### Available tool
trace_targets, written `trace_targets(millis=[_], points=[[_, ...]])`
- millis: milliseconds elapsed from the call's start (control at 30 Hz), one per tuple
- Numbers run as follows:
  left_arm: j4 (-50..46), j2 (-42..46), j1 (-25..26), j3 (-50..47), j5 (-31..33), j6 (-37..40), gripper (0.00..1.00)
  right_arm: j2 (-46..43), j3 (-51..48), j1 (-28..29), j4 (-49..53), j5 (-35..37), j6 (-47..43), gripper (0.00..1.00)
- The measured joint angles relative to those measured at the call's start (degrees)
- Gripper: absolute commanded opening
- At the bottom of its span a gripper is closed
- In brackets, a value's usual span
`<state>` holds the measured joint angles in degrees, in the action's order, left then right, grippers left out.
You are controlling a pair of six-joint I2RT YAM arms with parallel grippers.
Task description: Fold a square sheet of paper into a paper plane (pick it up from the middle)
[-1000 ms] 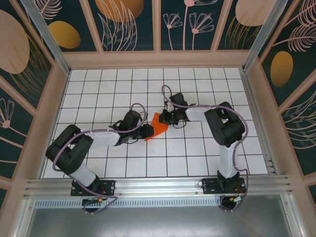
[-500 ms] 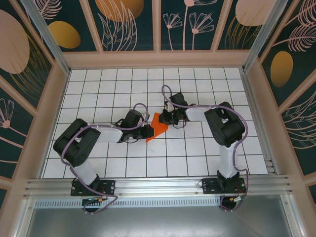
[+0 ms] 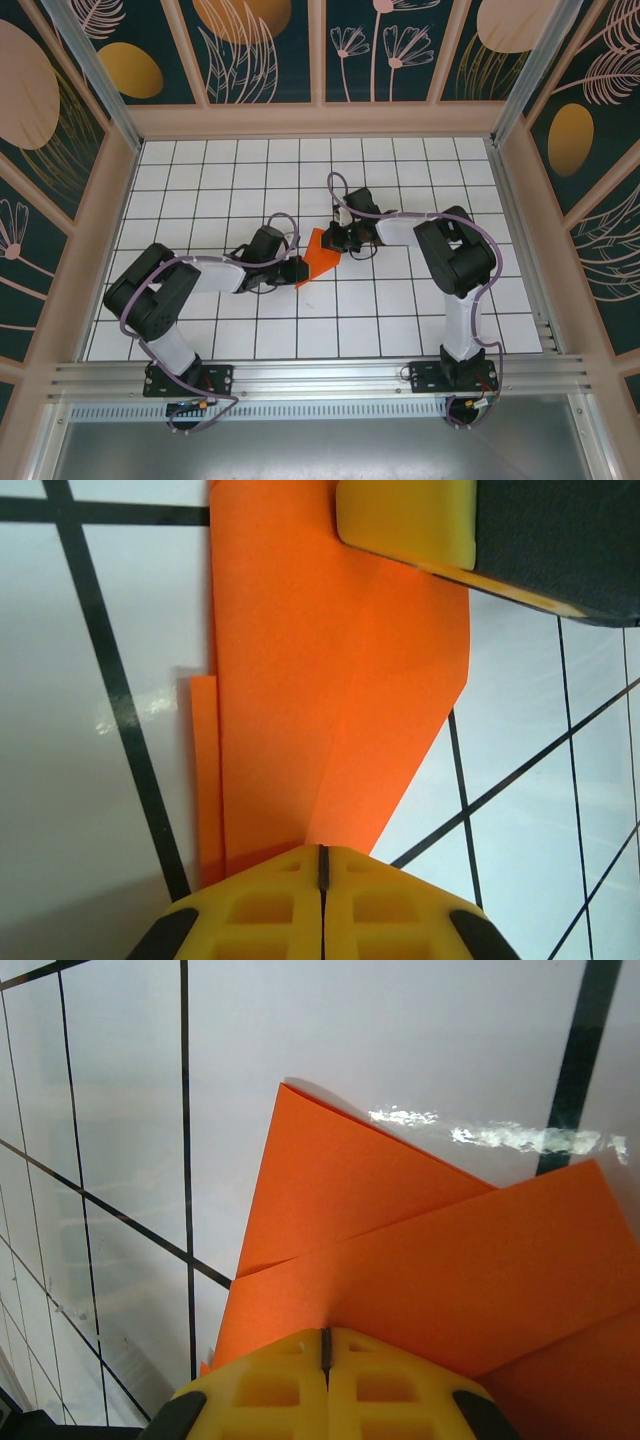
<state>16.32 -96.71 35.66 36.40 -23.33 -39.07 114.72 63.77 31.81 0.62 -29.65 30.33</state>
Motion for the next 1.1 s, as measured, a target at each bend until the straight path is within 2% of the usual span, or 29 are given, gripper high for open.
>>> trace_targets(millis=[400,767,1100], points=[[0.4,2.4,0.0,-3.1,0.0,-0.2,0.02,0.1,0.3,0.0,0.3,0.0,0.0,0.06],[-5.2,5.9,0.0,-3.1,2.9,-0.2,0.05,0.2,0.3,-0.1,0.3,-0.3,0.0,0.06],[-5.9,7.3,0.0,-3.0,0.7,-1.5,0.06,0.3,0.3,-0.1,0.3,-0.3,0.0,0.06]])
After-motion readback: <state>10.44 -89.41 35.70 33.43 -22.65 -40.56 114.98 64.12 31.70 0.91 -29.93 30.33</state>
